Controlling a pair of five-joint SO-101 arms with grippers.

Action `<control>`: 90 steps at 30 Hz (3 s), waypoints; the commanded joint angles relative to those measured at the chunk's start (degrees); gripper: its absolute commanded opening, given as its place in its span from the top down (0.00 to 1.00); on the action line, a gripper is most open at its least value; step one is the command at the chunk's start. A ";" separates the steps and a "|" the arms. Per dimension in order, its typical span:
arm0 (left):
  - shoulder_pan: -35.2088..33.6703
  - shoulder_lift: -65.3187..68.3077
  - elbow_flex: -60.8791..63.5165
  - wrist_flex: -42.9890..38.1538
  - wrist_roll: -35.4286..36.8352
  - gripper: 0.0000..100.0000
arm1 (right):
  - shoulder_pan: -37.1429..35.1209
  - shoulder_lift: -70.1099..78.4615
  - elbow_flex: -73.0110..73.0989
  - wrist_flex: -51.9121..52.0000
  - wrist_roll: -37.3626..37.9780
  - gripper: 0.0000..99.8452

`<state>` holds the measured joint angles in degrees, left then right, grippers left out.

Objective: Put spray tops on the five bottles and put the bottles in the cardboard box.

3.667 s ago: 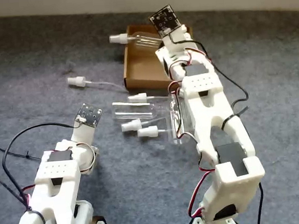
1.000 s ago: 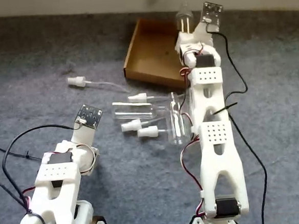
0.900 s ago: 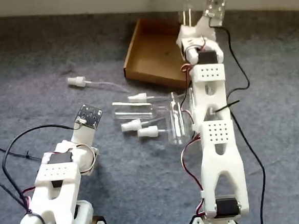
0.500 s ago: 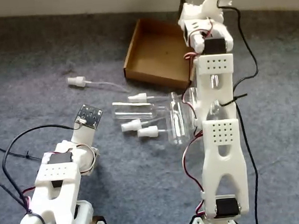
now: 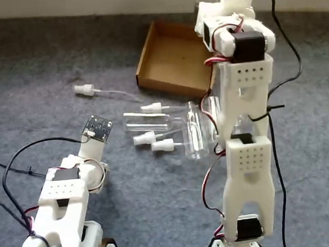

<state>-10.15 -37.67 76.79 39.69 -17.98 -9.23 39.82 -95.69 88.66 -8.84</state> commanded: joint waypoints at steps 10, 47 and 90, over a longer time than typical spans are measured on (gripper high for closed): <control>0.75 0.13 0.57 0.00 -0.44 0.85 | -0.31 -28.26 -7.25 12.53 0.88 1.00; 0.84 0.13 0.57 0.00 -0.44 0.85 | 4.09 -141.76 184.57 -83.03 7.65 1.00; 6.46 0.04 -28.09 6.07 4.13 0.85 | -3.12 -127.78 182.37 -83.56 13.27 1.00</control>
<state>-4.70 -36.70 49.45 48.22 -14.46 -12.66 -88.70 84.00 8.92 3.30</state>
